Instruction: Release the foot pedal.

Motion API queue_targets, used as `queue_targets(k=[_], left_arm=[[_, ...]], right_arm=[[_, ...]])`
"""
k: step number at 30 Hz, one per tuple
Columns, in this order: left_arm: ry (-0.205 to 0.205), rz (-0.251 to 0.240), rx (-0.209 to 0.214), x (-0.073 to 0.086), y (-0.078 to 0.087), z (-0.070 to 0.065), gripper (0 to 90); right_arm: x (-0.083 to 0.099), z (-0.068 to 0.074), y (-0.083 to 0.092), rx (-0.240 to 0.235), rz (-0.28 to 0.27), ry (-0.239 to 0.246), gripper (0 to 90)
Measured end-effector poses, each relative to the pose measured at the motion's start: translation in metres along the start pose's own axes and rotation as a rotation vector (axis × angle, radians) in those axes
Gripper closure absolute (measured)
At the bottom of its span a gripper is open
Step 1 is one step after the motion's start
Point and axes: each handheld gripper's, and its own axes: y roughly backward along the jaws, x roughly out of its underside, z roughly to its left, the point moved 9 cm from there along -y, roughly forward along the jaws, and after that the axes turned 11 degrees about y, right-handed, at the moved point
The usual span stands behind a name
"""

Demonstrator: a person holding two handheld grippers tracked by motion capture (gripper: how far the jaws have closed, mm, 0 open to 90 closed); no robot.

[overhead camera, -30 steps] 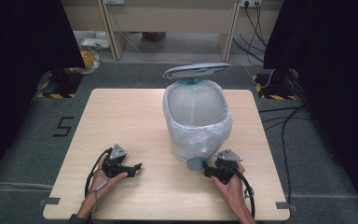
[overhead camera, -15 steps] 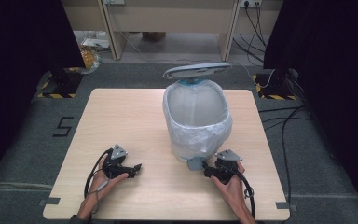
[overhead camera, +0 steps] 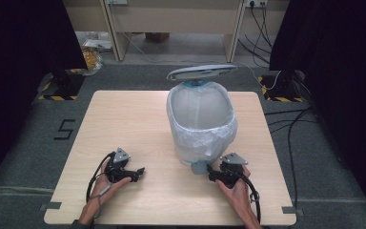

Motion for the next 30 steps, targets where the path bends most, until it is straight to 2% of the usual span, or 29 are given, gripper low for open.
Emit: queue_targets(k=[6,13,18,30], left_arm=[[0.000,0.000,0.000,0.0000,0.0000,0.0000,14.4],[0.000,0.000,-0.001,0.0000,0.0000,0.0000,14.4],[0.000,-0.001,-0.001,-0.0001,0.0000,0.0000,14.5],[0.000,-0.001,0.000,-0.0001,0.0000,-0.0001,14.7]], right_arm=[[-0.0003,-0.0009,-0.0003,0.004,-0.004,0.013,16.7],[0.0003,-0.0002,-0.0003,-0.012,0.005,-0.013,16.6],[-0.0005,-0.0003,0.0001,0.006,-0.002,0.012,16.6],[-0.0030,-0.0008,0.0029,-0.010,-0.019,-0.019,16.6]])
